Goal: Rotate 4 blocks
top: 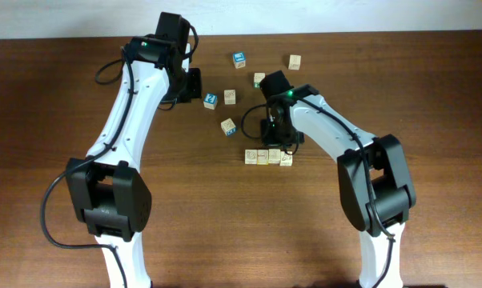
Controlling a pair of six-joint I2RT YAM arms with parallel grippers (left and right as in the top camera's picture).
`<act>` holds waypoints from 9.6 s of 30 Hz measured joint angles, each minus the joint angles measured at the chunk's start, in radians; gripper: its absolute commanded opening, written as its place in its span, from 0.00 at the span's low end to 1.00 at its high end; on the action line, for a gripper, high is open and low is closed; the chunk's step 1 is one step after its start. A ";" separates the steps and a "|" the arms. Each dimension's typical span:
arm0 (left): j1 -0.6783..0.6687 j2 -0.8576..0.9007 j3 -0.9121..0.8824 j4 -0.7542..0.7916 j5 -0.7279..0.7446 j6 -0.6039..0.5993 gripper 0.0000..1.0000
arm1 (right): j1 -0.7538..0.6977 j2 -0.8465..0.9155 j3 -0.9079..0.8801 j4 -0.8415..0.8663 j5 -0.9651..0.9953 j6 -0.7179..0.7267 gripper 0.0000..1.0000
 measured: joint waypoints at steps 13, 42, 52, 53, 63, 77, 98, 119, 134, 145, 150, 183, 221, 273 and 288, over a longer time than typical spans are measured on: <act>-0.003 0.000 0.000 -0.005 0.000 0.000 0.00 | 0.018 0.000 0.000 -0.005 -0.008 -0.006 0.04; -0.114 0.074 -0.024 -0.075 0.228 -0.024 0.00 | -0.465 -0.151 0.064 -0.406 -0.670 -0.607 0.04; -0.120 0.097 -0.364 0.194 0.392 -0.003 0.00 | -0.490 -0.110 -0.439 0.272 -0.858 -0.449 0.04; -0.120 0.097 -0.379 0.206 0.408 -0.002 0.00 | -0.517 -0.082 -0.447 0.273 -0.906 -0.460 0.04; -0.120 0.097 -0.381 0.269 0.521 0.022 0.00 | -0.545 -0.043 -0.479 0.281 -1.049 -0.525 0.04; -0.124 0.097 -0.410 0.233 0.537 -0.013 0.00 | -0.545 -0.043 -0.480 0.272 -1.055 -0.525 0.04; -0.167 0.097 -0.410 0.260 0.555 -0.035 0.00 | -0.542 -0.043 -0.480 0.259 -1.009 -0.489 0.04; -0.163 0.097 -0.411 0.288 0.547 -0.043 0.00 | -0.490 -0.043 -0.482 0.303 -0.977 -0.450 0.04; -0.167 0.097 -0.411 0.292 0.539 -0.043 0.00 | -0.489 -0.111 -0.484 0.261 -1.014 -0.450 0.05; -0.176 0.097 -0.411 0.294 0.560 -0.047 0.00 | -0.483 -0.128 -0.509 0.280 -0.817 -0.339 0.04; -0.177 0.097 -0.411 0.296 0.562 -0.047 0.00 | -0.457 -0.128 -0.517 0.322 -0.799 -0.308 0.04; -0.154 0.097 -0.411 0.295 0.511 -0.047 0.00 | -0.396 -0.143 -0.491 0.272 -0.801 -0.342 0.04; -0.136 0.097 -0.421 0.267 0.314 -0.047 0.00 | -0.174 -0.225 -0.251 0.132 -0.540 -0.238 0.04; 0.187 0.095 -0.412 0.183 0.127 -0.069 0.00 | 0.098 -0.247 -0.160 0.353 -0.470 -0.054 0.14; 0.186 0.095 -0.410 0.183 0.095 -0.069 0.00 | 0.102 -0.211 -0.050 0.230 -0.457 -0.058 0.24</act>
